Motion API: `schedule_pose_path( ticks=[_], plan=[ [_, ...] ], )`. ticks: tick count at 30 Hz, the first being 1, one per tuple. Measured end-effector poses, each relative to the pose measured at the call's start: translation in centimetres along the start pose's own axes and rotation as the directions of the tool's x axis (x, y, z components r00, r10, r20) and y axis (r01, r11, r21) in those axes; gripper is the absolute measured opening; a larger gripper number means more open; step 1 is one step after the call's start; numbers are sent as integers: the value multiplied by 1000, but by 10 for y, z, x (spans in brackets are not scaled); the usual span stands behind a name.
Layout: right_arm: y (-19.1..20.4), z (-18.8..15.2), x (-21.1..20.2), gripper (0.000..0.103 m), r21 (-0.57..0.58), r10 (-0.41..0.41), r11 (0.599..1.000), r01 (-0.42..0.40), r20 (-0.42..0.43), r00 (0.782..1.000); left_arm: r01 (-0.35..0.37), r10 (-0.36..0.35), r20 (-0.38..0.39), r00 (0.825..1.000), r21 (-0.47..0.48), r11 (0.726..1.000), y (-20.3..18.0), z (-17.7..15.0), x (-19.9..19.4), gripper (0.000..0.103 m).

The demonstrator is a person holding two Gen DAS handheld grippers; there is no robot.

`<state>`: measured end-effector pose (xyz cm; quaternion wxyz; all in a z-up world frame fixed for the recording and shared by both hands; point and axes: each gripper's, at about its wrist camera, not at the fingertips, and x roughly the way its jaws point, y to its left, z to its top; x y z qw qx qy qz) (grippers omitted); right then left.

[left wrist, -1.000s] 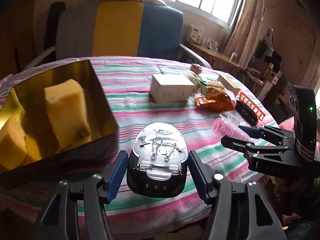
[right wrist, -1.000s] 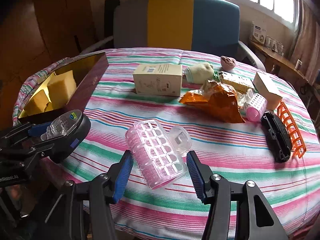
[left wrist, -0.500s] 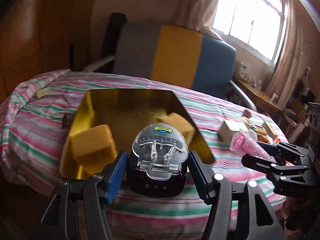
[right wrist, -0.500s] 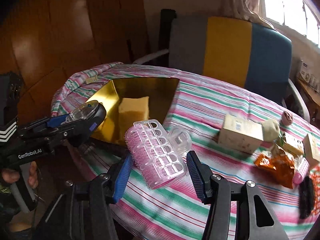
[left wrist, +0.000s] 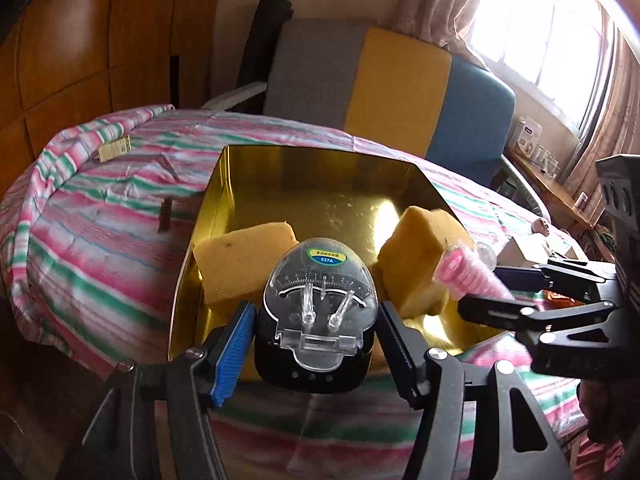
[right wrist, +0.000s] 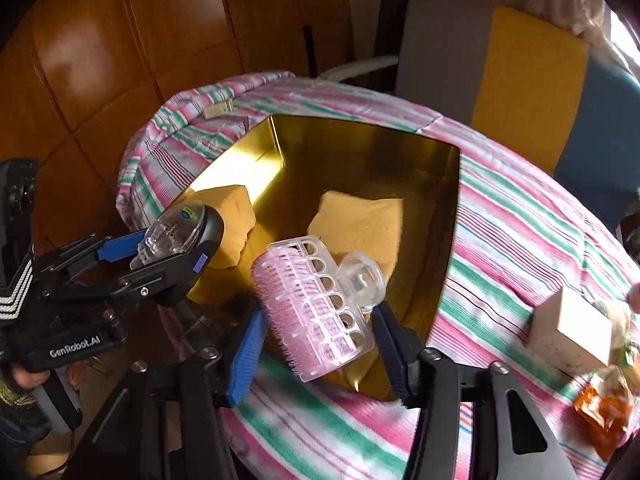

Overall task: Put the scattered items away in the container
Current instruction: 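Lower the charger and rollers into the gold box and open both tools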

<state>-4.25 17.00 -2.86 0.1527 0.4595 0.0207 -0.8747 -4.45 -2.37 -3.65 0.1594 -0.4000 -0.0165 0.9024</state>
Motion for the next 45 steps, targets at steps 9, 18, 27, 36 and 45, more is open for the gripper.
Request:
schedule_pose_path(
  ticks=[9,18,27,36,45],
  plan=[
    [0,13,32,53,18,-39,999,40,-19,999,-29,30,-35,999,12,999,2,16,33,61],
    [-8,16,44,61,70,-23,997,24,-5,1000,-44,44,-26,999,-12,999,8,33,38,60],
    [-7,2,23,80,108,-5,994,1,39,999,-31,30,49,998,26,999,-12,23,8,60],
    [-10,-14,-8,90,169,-31,986,11,119,992,19,-20,81,996,5,1000,-31,6,-19,68],
    [-54,-55,-48,103,296,-62,955,9,169,984,136,-142,57,988,107,985,-83,-6,-28,69]
  ],
)
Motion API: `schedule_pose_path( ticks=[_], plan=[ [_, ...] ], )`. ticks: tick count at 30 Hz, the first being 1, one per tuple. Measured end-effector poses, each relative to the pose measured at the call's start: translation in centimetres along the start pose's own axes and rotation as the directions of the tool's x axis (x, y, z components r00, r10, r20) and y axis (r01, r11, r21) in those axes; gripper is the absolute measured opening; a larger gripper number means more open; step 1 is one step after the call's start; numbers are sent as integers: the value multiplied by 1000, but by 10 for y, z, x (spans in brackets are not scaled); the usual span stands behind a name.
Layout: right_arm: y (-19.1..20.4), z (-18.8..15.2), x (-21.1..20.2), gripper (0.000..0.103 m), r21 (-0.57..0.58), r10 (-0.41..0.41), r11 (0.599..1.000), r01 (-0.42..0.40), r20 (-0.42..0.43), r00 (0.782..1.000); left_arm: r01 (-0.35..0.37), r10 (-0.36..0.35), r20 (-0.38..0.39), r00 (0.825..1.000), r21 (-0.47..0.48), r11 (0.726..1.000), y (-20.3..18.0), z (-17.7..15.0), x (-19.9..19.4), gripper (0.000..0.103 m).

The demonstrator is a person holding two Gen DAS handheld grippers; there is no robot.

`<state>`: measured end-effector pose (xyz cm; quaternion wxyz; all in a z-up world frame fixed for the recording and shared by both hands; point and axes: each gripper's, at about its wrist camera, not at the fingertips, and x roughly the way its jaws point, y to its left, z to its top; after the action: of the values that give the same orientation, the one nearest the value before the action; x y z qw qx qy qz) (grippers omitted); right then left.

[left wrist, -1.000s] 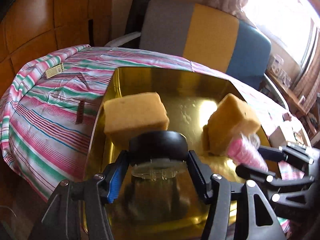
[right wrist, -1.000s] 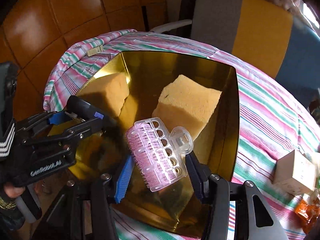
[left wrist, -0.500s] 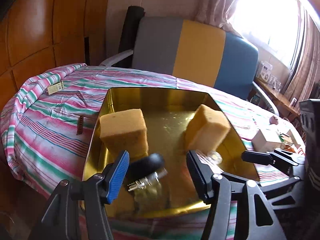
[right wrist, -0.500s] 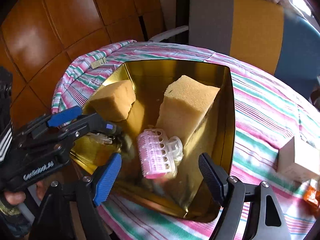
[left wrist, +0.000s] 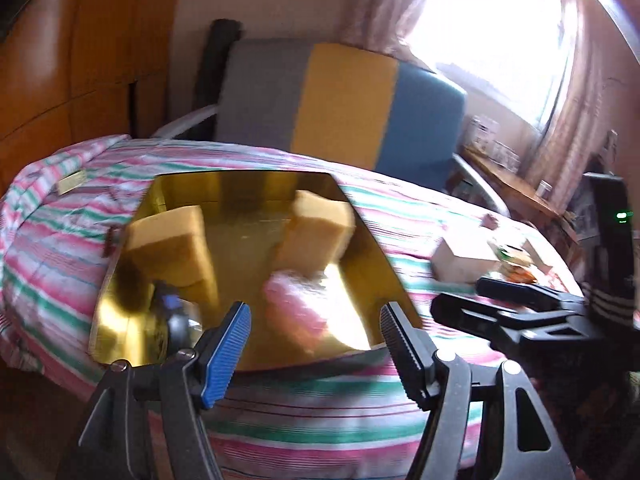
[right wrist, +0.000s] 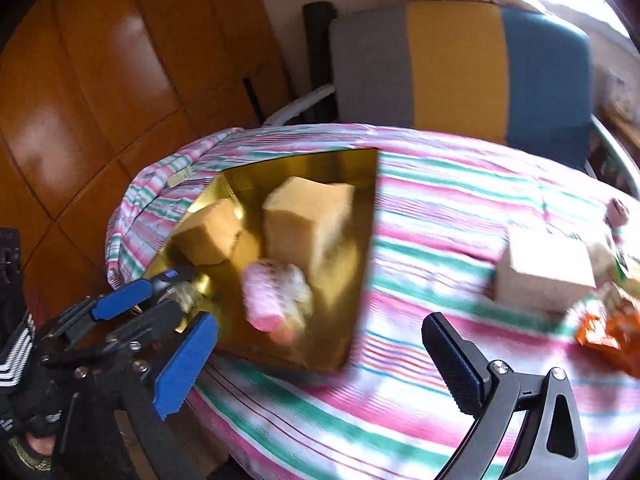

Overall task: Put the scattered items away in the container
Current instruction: 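Lower the charger and rollers into the gold box and open both tools, then move both tools back from the gold box toward the remaining items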

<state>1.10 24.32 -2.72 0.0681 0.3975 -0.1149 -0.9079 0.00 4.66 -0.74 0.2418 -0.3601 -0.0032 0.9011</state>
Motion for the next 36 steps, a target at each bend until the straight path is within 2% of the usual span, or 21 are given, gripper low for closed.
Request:
schedule_pose_path(
  ticks=[5,11,15,18,23,27,32,34,36],
  plan=[
    [-45,-16,-21,103,85,-31,996,30,7,1000,91,-88,-38,995,87,992,-41,-1,7,69],
    [-109,-46,-54,103,181,-117,977,114,4,993,186,-169,-93,981,216,958,-103,13,32,69],
    [-144,-68,-70,103,250,-180,952,175,-4,984,235,-199,-155,968,270,934,-140,27,61,69],
    [-163,-78,-77,103,277,-220,937,214,-11,975,276,-218,-218,951,288,917,-161,43,87,69],
    [-178,-86,-82,103,271,-245,932,239,-13,969,266,-186,-255,949,328,906,-186,69,124,69],
    [-182,-87,-77,103,259,-238,937,235,-20,971,259,-174,-268,947,325,910,-196,90,151,69],
    [-185,-88,-72,103,255,-227,940,226,-26,974,284,-193,-314,930,277,918,-199,106,191,69],
    [-187,-88,-71,103,252,-226,941,226,-29,974,300,-214,-341,915,223,927,-195,112,209,69],
    [-188,-87,-70,103,254,-225,941,226,-32,974,325,-256,-380,889,129,937,-187,118,229,69]
  ],
)
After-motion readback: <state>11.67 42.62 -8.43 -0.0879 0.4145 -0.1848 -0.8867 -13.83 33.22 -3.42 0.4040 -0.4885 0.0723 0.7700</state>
